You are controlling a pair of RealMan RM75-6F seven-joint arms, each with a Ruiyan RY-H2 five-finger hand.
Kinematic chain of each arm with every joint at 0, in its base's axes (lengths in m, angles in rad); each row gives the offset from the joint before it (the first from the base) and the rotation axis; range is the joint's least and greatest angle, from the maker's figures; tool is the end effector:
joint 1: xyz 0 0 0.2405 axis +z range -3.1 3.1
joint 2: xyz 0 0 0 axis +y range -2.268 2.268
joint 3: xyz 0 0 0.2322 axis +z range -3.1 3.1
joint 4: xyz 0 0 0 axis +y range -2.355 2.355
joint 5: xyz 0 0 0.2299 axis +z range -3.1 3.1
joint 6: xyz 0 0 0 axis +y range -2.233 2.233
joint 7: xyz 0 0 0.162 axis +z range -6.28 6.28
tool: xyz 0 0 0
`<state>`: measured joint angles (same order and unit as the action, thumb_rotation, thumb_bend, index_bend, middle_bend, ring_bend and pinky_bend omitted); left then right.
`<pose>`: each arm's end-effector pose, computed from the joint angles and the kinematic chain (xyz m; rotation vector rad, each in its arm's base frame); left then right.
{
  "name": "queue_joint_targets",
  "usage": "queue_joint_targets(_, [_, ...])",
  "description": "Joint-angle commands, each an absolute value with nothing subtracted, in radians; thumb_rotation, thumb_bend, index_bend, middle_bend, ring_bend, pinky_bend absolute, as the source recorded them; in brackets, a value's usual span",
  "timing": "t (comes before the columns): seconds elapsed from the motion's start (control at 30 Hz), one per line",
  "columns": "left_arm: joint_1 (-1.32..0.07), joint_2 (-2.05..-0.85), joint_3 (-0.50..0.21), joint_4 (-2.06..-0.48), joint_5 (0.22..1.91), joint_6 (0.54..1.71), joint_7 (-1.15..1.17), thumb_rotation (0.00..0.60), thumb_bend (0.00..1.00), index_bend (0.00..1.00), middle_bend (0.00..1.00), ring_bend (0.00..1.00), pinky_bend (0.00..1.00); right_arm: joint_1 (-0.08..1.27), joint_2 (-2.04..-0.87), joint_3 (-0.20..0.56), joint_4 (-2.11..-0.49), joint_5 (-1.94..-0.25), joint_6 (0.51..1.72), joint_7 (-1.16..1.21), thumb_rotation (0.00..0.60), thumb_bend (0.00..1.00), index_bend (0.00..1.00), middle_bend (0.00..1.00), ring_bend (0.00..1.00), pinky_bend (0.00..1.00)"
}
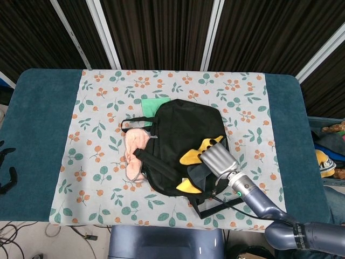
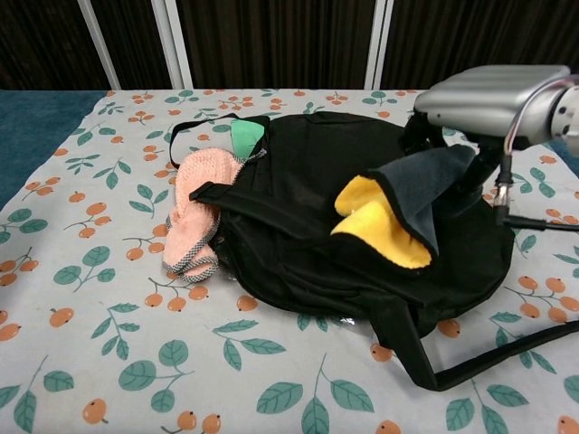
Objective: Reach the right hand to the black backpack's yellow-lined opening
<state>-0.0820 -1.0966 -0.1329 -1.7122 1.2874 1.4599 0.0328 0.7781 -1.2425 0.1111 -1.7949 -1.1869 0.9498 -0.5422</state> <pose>-0.3034 0.2121 0.1472 -1.1666 -0.9956 -0.8780 -0.1013 -0.3212 0.0128 2.0728 -0.6104 0.8182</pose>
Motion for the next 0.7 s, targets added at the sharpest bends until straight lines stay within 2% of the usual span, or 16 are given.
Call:
queue_joint_targets(0.03, [-0.082,-1.097,-0.131,-1.711,1.291,1.46,0.036,0.6,0.59,0.22,0.06,0.12,0.08,0.758,-1.178,0.148,-1.83,-1.212,0.988,-0.472,0.6,0.5,0.78,0.61,0.54,0.29])
queue_joint_targets(0.47, [-0.079,-1.104,-0.117,-1.696,1.31,1.464,0.046,0.6,0.59,0.22,0.06,0.12,0.08,0.693,-0.848,0.372,-1.975,-1.18,1.148,-0.225,0.6,0.51,0.78,0.61,0.55,0.29])
queue_joint_targets(0.7, [-0.078,-1.103,-0.118,-1.698,1.308,1.464,0.044,0.6,0.59,0.22,0.06,0.12,0.08,0.637,-0.752,0.453,-2.029,-1.156,1.189,0.009,0.6,0.51,0.79,0.61,0.55,0.29])
